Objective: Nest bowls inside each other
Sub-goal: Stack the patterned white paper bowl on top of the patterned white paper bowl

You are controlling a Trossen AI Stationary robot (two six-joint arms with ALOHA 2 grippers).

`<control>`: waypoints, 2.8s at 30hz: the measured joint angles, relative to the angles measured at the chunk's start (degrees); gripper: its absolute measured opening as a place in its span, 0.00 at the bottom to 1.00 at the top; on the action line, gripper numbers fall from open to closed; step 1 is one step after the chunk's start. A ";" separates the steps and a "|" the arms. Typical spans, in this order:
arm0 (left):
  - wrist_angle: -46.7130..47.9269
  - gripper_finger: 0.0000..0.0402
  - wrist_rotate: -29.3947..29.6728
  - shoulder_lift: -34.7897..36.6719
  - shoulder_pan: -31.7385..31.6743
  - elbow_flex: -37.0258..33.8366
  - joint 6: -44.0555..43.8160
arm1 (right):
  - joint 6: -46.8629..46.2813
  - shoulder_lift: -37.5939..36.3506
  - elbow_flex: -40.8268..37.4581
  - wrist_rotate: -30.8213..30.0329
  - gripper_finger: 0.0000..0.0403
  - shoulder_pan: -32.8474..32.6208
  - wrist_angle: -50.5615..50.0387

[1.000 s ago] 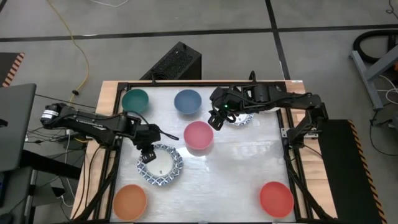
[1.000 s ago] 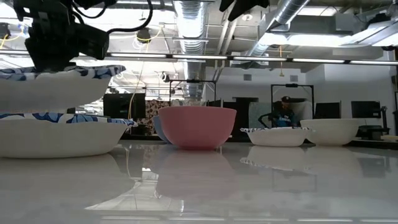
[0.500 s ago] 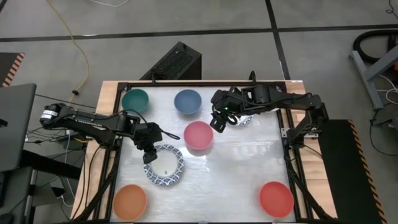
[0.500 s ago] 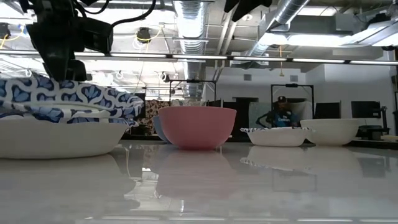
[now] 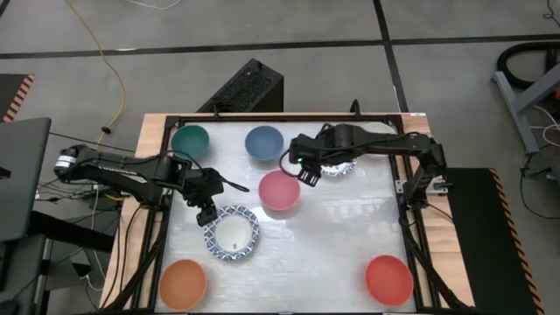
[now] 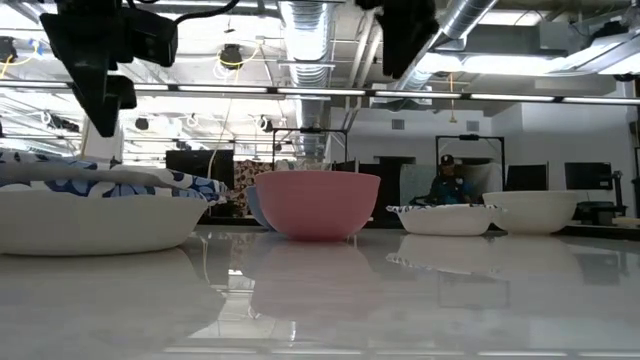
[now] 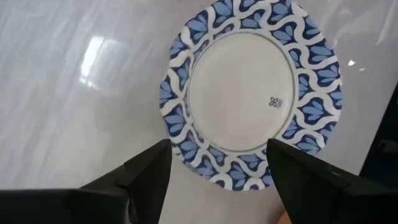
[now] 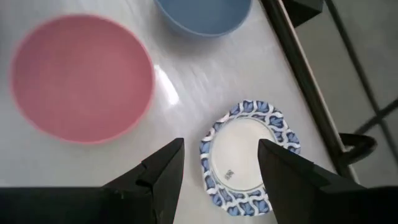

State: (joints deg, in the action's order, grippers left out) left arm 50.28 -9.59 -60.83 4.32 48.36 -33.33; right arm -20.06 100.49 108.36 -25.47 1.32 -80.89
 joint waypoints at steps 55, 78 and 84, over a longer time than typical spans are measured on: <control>-17.55 0.63 10.41 20.34 -1.16 0.07 -8.12 | 14.96 -18.67 -63.21 2.78 0.55 2.46 49.11; -17.59 0.63 16.27 20.34 -1.16 0.04 -15.93 | 7.03 -19.17 -55.71 2.49 0.02 2.02 44.92; -17.66 0.63 16.91 20.34 -1.16 0.04 -18.61 | 17.93 -19.17 -42.71 -0.61 0.01 -0.02 44.59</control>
State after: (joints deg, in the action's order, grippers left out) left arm 32.62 7.32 -40.49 3.16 48.40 -51.95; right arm -2.14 81.32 65.65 -26.07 1.29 -36.30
